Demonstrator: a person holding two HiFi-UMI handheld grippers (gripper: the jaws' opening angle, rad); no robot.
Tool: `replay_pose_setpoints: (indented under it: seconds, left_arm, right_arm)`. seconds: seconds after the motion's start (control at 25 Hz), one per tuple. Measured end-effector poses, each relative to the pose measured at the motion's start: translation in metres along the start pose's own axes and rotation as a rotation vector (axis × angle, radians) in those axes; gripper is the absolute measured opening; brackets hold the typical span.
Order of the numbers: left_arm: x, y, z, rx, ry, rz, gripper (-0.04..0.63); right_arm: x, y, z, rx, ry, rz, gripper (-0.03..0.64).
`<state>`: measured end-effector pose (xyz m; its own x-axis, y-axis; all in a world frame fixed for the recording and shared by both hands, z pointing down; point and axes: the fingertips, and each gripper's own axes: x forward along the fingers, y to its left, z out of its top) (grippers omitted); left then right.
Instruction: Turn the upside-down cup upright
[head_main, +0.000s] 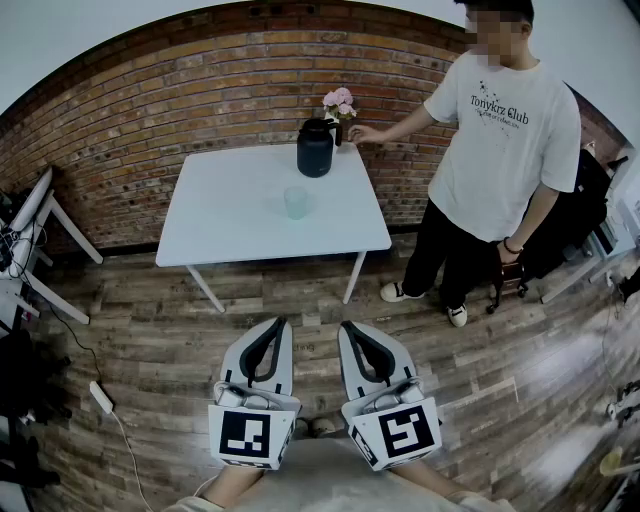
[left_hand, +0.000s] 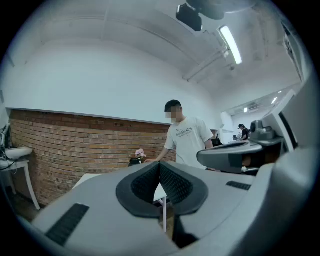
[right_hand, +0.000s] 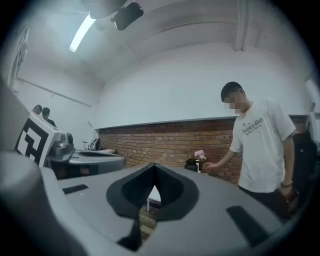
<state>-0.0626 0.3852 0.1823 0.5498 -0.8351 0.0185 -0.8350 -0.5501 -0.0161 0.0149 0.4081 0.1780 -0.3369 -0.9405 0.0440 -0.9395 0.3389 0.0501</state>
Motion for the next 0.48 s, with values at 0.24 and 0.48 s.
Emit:
replay_pose_setpoints:
  seconds: [0.24,0.48]
  left_arm:
    - [0.001,0.005,-0.002,-0.001,0.008,-0.008,0.009]
    - [0.002,0.016,-0.007,-0.012,0.012,-0.014,0.009]
  right_arm:
    - [0.01,0.007,0.002,-0.011,0.002,0.022,0.006]
    - [0.019,0.013,-0.002,-0.015,0.021,0.017,0.006]
